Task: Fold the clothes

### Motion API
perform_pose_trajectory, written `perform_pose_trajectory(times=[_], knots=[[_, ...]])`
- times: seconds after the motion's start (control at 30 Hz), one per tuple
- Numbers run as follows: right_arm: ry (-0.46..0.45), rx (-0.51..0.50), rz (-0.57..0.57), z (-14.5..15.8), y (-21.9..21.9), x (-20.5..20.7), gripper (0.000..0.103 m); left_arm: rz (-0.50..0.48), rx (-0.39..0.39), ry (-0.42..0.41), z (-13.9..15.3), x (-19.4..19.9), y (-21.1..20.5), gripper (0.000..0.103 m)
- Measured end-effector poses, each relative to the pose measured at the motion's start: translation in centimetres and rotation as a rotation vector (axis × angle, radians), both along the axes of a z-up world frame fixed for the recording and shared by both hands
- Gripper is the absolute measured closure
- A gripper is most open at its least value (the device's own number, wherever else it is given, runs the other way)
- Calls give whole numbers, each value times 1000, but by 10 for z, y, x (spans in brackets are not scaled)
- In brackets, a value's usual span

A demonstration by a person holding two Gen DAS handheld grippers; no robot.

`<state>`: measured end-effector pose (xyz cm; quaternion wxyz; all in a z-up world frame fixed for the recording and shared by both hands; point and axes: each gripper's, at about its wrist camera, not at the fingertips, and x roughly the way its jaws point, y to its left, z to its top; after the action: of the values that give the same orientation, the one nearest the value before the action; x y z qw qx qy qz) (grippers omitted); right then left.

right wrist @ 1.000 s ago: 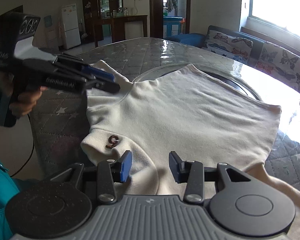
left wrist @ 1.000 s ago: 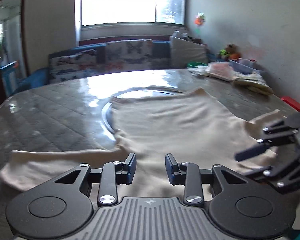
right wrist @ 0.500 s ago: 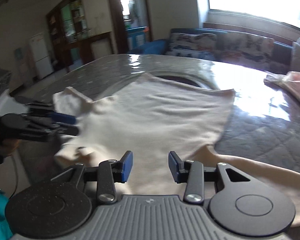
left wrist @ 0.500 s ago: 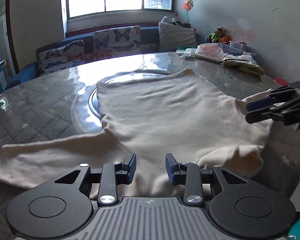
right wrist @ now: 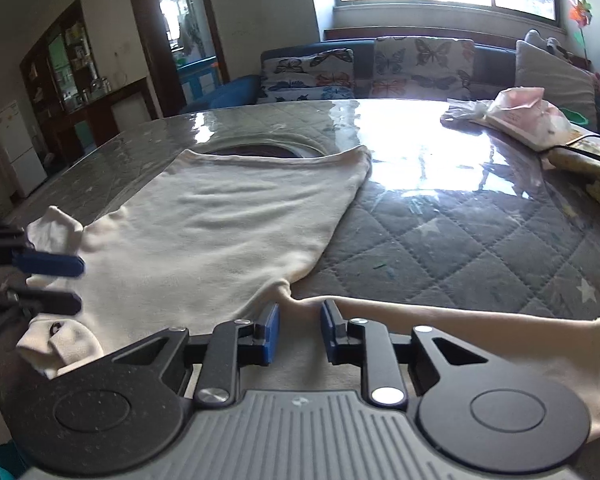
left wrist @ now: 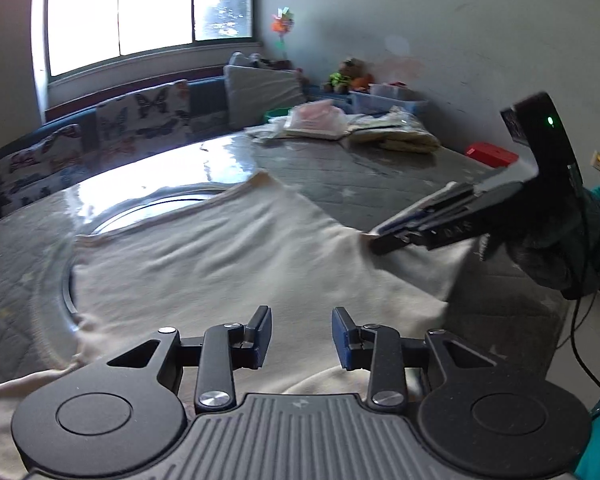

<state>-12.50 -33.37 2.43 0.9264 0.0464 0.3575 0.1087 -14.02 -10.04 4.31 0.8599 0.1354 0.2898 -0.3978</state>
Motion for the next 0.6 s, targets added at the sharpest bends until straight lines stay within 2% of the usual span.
perform_pose_trajectory(times=[0.17,0.37,0.6], knots=[[-25,-36,-18,2,0,-2,82,-78,-14,21,-4,-4,-28,67],[-53,-144,-14,-4,16,-1,82,-151,-6,49,-12,-14,-51,67],[-74,-154,-42,-7,16,2,82,-190,20,66,-22,-20,-60,66]])
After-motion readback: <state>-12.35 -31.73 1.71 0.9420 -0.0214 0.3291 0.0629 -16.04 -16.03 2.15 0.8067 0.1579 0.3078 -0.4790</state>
